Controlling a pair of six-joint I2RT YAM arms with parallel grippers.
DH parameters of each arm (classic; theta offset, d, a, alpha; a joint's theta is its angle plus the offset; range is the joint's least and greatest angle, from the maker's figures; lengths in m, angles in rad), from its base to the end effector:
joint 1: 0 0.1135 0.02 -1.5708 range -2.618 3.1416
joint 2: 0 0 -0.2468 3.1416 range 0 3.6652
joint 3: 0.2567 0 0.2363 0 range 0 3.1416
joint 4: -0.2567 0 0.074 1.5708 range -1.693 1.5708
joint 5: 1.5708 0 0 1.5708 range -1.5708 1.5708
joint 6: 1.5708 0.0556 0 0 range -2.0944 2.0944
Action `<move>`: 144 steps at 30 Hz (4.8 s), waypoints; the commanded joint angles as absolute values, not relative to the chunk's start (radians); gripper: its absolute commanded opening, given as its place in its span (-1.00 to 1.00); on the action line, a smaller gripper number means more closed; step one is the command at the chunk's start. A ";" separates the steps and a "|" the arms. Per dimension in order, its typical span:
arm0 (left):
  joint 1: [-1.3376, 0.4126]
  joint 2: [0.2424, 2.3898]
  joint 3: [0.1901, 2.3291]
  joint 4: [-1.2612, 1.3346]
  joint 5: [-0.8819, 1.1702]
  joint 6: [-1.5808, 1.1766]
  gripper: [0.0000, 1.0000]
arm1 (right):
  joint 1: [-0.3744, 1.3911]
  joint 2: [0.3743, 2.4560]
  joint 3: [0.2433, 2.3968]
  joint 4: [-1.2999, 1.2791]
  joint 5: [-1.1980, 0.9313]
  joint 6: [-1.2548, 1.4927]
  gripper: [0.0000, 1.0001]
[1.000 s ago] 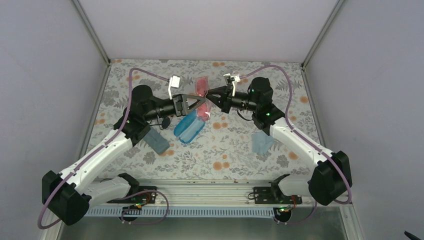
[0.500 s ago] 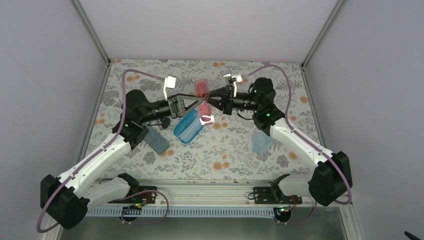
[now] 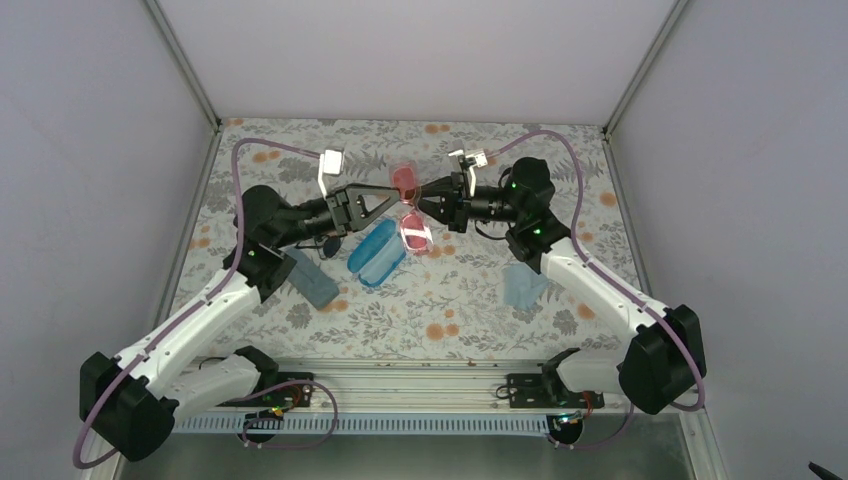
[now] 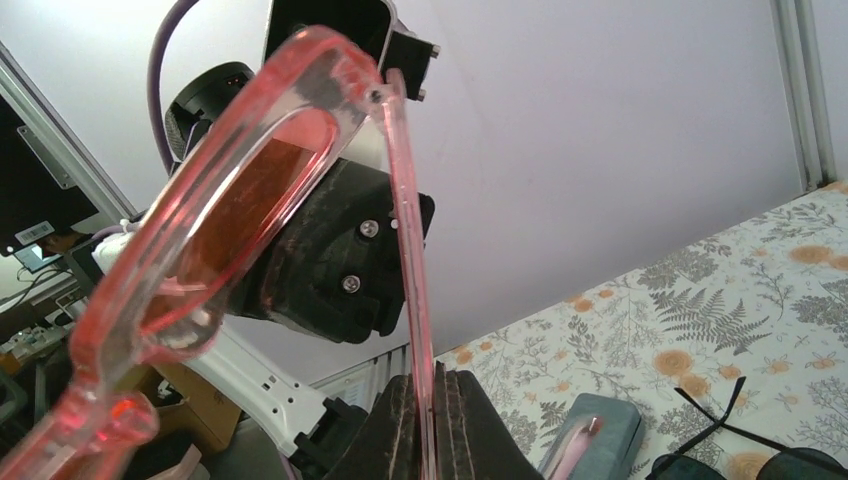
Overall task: Organize the sunglasses
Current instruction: Fold the sunglasses.
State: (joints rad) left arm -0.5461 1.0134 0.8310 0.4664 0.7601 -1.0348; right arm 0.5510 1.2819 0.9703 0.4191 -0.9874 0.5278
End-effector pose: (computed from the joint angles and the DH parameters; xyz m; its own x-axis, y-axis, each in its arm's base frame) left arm 0.1808 -0.1547 0.3725 -0.6873 -0.3115 -0.6562 0.6867 0.0158 -0.7267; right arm 0.2225 0.1912 0.3483 -0.4223 0.0661 -0.9040 -0.9060 0.0019 0.4234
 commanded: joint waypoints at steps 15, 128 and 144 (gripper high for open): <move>-0.543 1.047 0.832 0.573 0.837 -1.029 -0.95 | 0.565 1.176 0.996 0.192 -0.816 0.403 -0.07; -0.543 0.992 0.872 0.123 0.803 -0.572 -0.95 | 0.575 1.061 0.801 0.227 -0.954 0.609 -0.21; -0.543 1.016 0.861 0.158 0.809 -0.600 -0.95 | 0.585 1.098 0.820 0.246 -1.016 0.613 -0.90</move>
State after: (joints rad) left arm -0.5461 1.0107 0.8547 0.1261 0.8001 -0.5930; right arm 0.5758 1.1019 0.8017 0.2058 -0.9817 0.6029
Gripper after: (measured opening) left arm 0.035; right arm 0.115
